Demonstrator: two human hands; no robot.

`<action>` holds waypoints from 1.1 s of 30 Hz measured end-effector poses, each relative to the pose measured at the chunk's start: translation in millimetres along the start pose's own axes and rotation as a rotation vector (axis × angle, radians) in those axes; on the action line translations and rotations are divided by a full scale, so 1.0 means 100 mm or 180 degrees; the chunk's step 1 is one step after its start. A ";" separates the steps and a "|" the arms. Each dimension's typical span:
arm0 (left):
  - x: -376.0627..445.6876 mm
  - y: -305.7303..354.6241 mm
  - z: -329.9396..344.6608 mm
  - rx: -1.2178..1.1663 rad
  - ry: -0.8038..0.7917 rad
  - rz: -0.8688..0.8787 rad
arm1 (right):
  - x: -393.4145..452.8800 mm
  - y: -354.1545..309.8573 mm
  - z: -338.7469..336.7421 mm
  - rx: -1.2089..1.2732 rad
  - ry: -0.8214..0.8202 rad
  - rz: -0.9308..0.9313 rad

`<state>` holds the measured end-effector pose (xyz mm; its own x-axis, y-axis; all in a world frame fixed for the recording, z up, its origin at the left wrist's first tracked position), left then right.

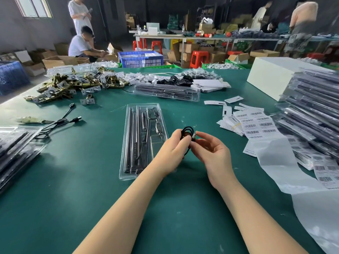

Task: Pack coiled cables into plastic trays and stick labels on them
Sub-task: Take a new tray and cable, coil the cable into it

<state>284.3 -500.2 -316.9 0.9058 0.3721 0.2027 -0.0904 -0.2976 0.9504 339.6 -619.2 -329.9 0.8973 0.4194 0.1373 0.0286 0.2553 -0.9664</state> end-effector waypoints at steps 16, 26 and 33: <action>-0.01 0.07 -0.02 0.0501 -0.0512 0.0070 | 0.00 -0.12 -0.07 -0.0714 0.0162 -0.0487; -0.03 0.13 -0.01 -0.0002 -0.0807 -0.0108 | 0.02 -0.01 -0.05 -0.0422 0.0052 0.0047; -0.04 0.12 -0.07 -0.0375 -0.0786 -0.0043 | 0.04 0.01 -0.07 -0.0274 0.0140 0.0045</action>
<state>276.8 -498.6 -304.8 0.9795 0.1452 0.1399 -0.1121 -0.1842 0.9765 346.5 -623.5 -332.4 0.9164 0.3832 0.1158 0.0520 0.1730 -0.9835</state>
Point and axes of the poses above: each hand's wrist, its own x-axis towards the middle knuckle, its own z-axis out of the palm, y = z × x, the point moved 3 cm from there along x, towards the middle knuckle, and after that the axes turned 4 degrees about -x, right-handed, at the moved point
